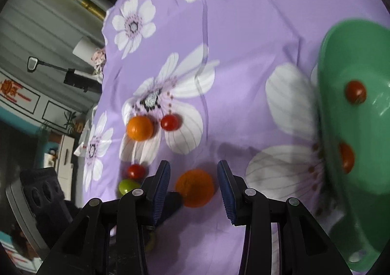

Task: Organize fruits
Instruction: 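Close the right gripper on the orange and lift it, then carry the orange with the right gripper toward the green bowl, then lower the held orange with the right gripper into the green bowl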

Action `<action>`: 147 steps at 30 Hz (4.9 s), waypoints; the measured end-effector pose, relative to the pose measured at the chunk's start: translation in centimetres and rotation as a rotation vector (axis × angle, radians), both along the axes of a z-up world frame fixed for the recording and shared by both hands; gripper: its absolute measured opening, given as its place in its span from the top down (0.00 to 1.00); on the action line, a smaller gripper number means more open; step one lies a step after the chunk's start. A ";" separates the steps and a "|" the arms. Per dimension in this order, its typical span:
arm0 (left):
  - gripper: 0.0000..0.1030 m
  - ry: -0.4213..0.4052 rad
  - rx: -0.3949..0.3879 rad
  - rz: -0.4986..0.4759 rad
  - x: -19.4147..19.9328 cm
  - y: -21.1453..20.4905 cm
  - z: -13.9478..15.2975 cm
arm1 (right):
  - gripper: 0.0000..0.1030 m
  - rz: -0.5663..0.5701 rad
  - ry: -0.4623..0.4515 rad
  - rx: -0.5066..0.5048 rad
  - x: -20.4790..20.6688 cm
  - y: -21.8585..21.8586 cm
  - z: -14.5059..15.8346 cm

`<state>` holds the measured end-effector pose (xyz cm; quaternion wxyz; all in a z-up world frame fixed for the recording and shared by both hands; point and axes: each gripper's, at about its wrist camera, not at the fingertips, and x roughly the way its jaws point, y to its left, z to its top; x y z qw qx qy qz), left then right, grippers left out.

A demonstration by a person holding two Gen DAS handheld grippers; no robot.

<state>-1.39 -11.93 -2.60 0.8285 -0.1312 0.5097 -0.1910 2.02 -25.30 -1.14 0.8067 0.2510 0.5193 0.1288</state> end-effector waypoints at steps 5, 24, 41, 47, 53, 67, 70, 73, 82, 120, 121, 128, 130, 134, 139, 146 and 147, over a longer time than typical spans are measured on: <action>0.54 0.030 0.007 -0.016 0.1 -0.5 -1.0 | 0.59 0.015 0.035 0.011 0.2 0.6 -0.8; 0.56 0.002 0.080 -0.003 0.1 -1.5 -1.7 | 0.59 0.040 0.077 -0.034 0.5 1.7 -2.4; 0.59 0.015 0.041 0.036 0.0 -0.6 -1.7 | 0.56 0.055 0.075 -0.011 0.7 2.3 -2.9; 0.59 -0.004 0.041 0.041 0.0 -0.5 -1.3 | 0.56 0.040 0.054 -0.009 0.5 2.4 -2.7; 0.59 -0.111 0.044 0.049 -0.7 -0.5 0.3 | 0.56 0.051 -0.051 -0.017 0.0 2.9 -0.8; 0.59 -0.312 0.048 0.074 -1.9 -0.2 3.1 | 0.56 0.061 -0.249 -0.015 -1.2 3.4 2.3; 0.59 -0.365 0.037 0.072 -2.4 -0.1 3.7 | 0.56 0.058 -0.298 -0.025 -1.7 3.5 3.1; 0.59 -0.414 0.032 0.075 -2.9 0.0 4.3 | 0.56 0.052 -0.355 -0.036 -2.3 3.6 4.1; 0.59 -0.488 0.017 0.086 -3.5 0.1 5.2 | 0.56 0.045 -0.457 -0.071 -3.4 4.1 5.6; 0.59 -0.596 -0.051 0.122 -4.8 0.6 7.1 | 0.56 0.000 -0.585 -0.098 -5.0 4.4 7.9; 0.59 -0.599 -0.042 0.125 -4.7 0.5 7.2 | 0.56 0.000 -0.583 -0.094 -4.9 4.4 8.0; 0.59 -0.638 -0.019 0.090 -5.1 -1.0 8.0 | 0.56 0.012 -0.609 -0.136 -5.4 3.6 8.8; 0.59 -0.652 -0.024 0.081 -5.3 -1.4 8.4 | 0.56 0.006 -0.619 -0.139 -5.7 3.3 9.1; 0.59 -0.679 -0.034 0.055 -5.5 -2.2 9.0 | 0.56 -0.016 -0.647 -0.150 -6.3 2.5 9.8; 0.59 -0.680 -0.034 0.036 -5.4 -3.1 9.4 | 0.56 -0.034 -0.651 -0.150 -6.4 1.5 10.1; 0.59 -0.685 -0.047 -0.001 -5.3 -4.7 10.0 | 0.56 -0.070 -0.659 -0.160 -6.9 0.0 10.5; 0.59 -0.686 -0.048 -0.005 -5.3 -5.0 10.1 | 0.56 -0.074 -0.658 -0.161 -7.0 -0.2 10.5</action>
